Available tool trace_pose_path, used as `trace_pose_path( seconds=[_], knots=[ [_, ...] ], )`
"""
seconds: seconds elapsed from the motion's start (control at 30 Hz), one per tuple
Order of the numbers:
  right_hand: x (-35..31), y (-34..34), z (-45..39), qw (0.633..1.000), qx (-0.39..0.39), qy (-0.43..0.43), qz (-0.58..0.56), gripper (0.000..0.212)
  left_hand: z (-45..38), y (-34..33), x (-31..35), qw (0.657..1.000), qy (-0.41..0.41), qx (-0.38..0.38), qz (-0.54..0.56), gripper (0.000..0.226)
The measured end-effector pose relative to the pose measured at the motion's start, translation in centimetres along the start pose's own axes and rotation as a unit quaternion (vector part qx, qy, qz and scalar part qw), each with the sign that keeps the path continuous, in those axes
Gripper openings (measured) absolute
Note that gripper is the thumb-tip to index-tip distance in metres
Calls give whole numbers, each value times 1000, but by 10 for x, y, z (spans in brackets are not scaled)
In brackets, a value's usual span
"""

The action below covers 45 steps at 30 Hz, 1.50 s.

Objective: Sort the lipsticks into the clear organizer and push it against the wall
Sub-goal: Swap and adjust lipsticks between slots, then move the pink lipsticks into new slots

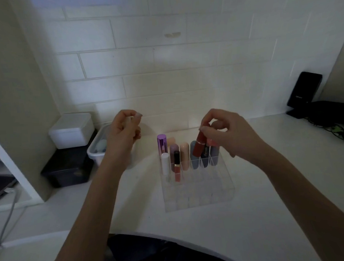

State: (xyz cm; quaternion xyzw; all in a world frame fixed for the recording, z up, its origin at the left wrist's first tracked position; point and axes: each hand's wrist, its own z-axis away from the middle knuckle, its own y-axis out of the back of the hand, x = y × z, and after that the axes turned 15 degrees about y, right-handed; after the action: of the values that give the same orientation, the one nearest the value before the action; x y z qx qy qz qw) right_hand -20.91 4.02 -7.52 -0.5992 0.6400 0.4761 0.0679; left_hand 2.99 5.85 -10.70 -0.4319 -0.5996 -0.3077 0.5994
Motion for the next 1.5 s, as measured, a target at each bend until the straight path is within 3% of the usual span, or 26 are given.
trace_pose_path(
  seconds=[0.2, 0.4, 0.57, 0.73, 0.83, 0.93, 1.1, 1.23, 1.3, 1.37, 1.43, 1.5],
  knots=[
    [0, -15, 9, 999, -49, 2, -22, 5, -4, -4, -24, 999, 21, -19, -46, 19],
    [12, -25, 8, 993, -108, 17, 39, 5, -12, -8, -36, 996, 21, -9, -84, 20],
    [17, -22, 9, 981, -169, 3, 97, 15, -21, -9, -45, 976, -33, -48, -211, 15],
    [20, 6, -6, 1000, -24, -2, 21, 14, -35, -12, -53, 943, -63, -110, -309, 21],
    [32, 15, -17, 999, 35, -4, 21, 21, -45, -20, -60, 903, -50, -109, -413, 23],
    [47, 16, -24, 997, 52, -40, -41, 27, -49, -31, -65, 913, 31, -120, -390, 10],
    [66, 8, -30, 986, 19, -106, -126, 32, -56, -37, -80, 944, 144, -93, -282, 16],
    [67, 8, -32, 971, 31, -117, -206, 28, -54, -38, -76, 961, 162, -115, -191, 12],
    [68, 10, -32, 970, 22, -100, -219, 24, -50, -39, -68, 977, 129, -81, -150, 28],
    [66, 11, -34, 947, 38, -114, -297, 24, -49, -38, -55, 987, 110, -61, -100, 34],
    [61, 11, -34, 928, 58, -115, -351, 25, -46, -37, -37, 981, 170, -87, 45, 40],
    [53, 11, -33, 932, 58, -94, -346, 22, -45, -33, -21, 963, 194, -126, 136, 44]
  ],
)
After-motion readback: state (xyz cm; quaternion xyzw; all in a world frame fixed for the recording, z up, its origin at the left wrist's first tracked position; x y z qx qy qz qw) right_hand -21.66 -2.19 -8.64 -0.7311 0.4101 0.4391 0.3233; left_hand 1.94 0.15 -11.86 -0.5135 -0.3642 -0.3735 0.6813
